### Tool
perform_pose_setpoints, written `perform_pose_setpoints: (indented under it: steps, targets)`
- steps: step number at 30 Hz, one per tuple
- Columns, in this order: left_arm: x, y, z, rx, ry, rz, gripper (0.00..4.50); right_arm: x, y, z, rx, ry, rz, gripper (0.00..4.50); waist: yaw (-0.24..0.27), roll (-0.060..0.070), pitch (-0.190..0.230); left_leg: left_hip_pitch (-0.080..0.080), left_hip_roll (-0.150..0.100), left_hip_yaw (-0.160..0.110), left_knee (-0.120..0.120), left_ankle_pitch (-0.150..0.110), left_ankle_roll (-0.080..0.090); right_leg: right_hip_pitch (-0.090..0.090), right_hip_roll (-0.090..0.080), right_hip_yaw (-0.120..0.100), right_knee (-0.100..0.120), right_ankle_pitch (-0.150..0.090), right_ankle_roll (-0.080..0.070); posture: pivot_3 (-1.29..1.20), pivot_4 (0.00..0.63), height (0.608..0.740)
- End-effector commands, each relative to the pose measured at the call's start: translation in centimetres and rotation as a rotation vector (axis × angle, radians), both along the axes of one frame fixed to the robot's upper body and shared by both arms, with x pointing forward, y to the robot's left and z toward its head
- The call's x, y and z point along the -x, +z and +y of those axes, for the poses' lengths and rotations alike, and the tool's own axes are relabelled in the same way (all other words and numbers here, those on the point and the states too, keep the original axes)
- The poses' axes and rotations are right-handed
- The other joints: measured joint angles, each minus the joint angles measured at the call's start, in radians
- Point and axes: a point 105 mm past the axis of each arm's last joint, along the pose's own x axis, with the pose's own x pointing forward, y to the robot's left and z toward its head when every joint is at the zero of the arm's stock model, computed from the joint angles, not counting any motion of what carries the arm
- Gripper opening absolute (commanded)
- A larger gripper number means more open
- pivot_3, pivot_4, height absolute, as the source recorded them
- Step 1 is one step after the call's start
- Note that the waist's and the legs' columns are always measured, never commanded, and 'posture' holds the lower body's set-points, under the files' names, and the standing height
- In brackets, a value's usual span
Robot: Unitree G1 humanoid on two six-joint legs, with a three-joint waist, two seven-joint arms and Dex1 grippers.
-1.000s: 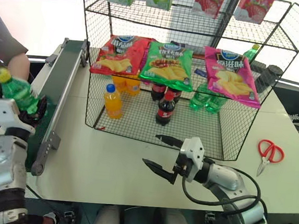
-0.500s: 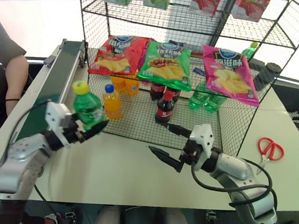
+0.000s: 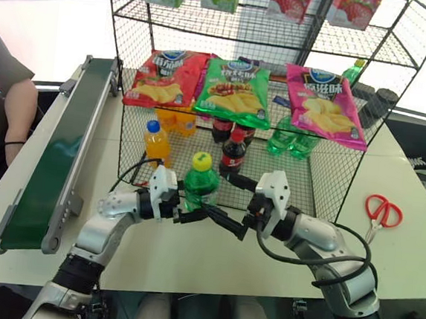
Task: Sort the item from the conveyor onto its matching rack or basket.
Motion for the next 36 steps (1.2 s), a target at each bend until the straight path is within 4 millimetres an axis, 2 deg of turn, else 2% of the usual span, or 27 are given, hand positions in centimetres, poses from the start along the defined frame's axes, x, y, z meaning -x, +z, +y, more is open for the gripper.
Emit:
perform_pose_setpoints:
  steps: [1, 10, 13, 14, 15, 16, 18, 19, 20, 22, 28, 31, 36]
  targets:
    - [0.4, 1.4, -1.0, 0.019, -0.063, -0.082, 2.89, 0.5, 1.1, 0.4, -0.035, 0.011, -0.028, 4.5, 0.0, 0.0, 0.0, 0.0, 0.001, 0.0, 0.0, 0.0, 0.0, 0.0, 0.001, 0.0, 0.0, 0.0, 0.0, 0.0, 0.15, 0.74]
    - [0.7, 1.7, -2.1, 0.016, -0.116, -0.106, 2.89, 0.7, 0.9, 0.5, -0.047, 0.034, 0.013, 4.5, 0.0, 0.0, 0.0, 0.0, 0.002, -0.001, 0.0, 0.0, 0.0, 0.0, 0.002, 0.0, 0.001, 0.0, 0.0, 0.0, 0.15, 0.74]
    - [0.7, 1.8, -2.3, 0.016, -0.123, -0.11, 2.89, 0.8, 0.9, 0.5, -0.056, 0.039, 0.022, 3.64, 0.001, 0.0, 0.0, 0.0, 0.002, -0.001, 0.0, 0.0, 0.0, 0.0, 0.002, 0.0, 0.001, 0.0, 0.0, 0.0, 0.15, 0.74]
    - [0.6, 1.8, -2.3, 0.016, -0.124, -0.109, 2.89, 0.8, 0.9, 0.4, -0.058, 0.039, 0.023, 3.22, 0.001, 0.0, 0.0, 0.0, 0.002, -0.001, 0.001, 0.0, 0.0, 0.0, 0.002, 0.0, 0.001, 0.0, 0.0, 0.0, 0.15, 0.74]
    - [0.6, 1.8, -2.4, 0.017, -0.126, -0.102, 2.89, 0.8, 0.9, 0.4, -0.058, 0.036, 0.022, 3.01, 0.001, 0.0, 0.0, 0.0, 0.002, -0.001, 0.001, 0.0, 0.0, 0.0, 0.002, 0.0, 0.001, 0.0, 0.0, 0.0, 0.15, 0.74]
    - [0.5, 1.8, -2.4, 0.015, -0.126, -0.094, 2.89, 0.7, 1.0, 0.3, -0.059, 0.029, 0.016, 3.01, 0.001, 0.0, 0.0, 0.0, 0.002, -0.001, 0.001, 0.0, 0.0, 0.0, 0.002, 0.0, 0.001, 0.0, 0.0, 0.0, 0.15, 0.74]
    - [0.3, 1.7, -2.4, 0.012, -0.122, -0.077, 3.93, 0.4, 1.1, 0.1, -0.06, 0.006, 0.003, 3.01, 0.002, 0.0, 0.0, 0.0, 0.002, -0.001, 0.001, 0.0, 0.0, 0.0, 0.002, 0.0, 0.001, 0.0, 0.0, 0.0, 0.15, 0.74]
    - [0.2, 1.7, -2.4, 0.012, -0.122, -0.07, 4.31, 0.3, 1.2, 0.1, -0.061, -0.003, -0.002, 3.01, 0.002, 0.0, 0.0, 0.0, 0.002, -0.001, 0.001, 0.0, 0.0, 0.0, 0.003, 0.0, 0.001, 0.0, 0.0, 0.0, 0.15, 0.74]
    - [0.1, 1.7, -2.4, 0.009, -0.114, -0.074, 4.46, 0.1, 1.3, 0.0, -0.061, -0.015, -0.009, 3.01, 0.002, 0.0, 0.0, 0.0, 0.002, -0.001, 0.001, 0.0, 0.0, 0.0, 0.003, 0.0, 0.001, 0.0, 0.0, 0.0, 0.15, 0.74]
    - [-0.3, 1.4, -2.2, -0.009, -0.089, -0.079, 4.46, -0.3, 1.5, -0.4, -0.063, -0.048, -0.03, 3.01, 0.002, 0.0, 0.0, 0.0, 0.002, -0.001, 0.001, 0.0, 0.0, 0.001, 0.003, 0.0, 0.001, 0.0, 0.0, 0.0, 0.15, 0.74]
    - [-0.8, 0.0, -0.3, -0.048, 0.001, -0.03, 4.46, -2.3, 2.2, -3.9, -0.074, -0.259, -0.111, 3.01, 0.001, 0.0, 0.0, 0.001, 0.002, -0.001, 0.001, 0.0, 0.0, 0.0, 0.003, 0.0, 0.001, 0.0, 0.0, 0.0, 0.15, 0.74]
    - [-0.3, -0.5, 0.6, -0.059, 0.037, -0.024, 4.46, -3.3, 1.7, -7.4, -0.028, -0.436, -0.146, 3.01, 0.003, 0.0, 0.0, 0.0, 0.002, -0.001, 0.001, 0.0, 0.0, 0.0, 0.003, 0.0, 0.001, 0.0, 0.0, 0.0, 0.15, 0.74]
    - [0.3, 0.0, 0.7, -0.04, 0.061, -0.042, 4.46, -4.2, 0.2, -11.6, 0.003, -0.678, -0.149, 3.01, 0.017, 0.0, 0.0, 0.0, 0.002, 0.0, 0.001, 0.0, 0.0, 0.0, 0.002, 0.001, 0.001, 0.0, 0.0, 0.0, 0.15, 0.74]
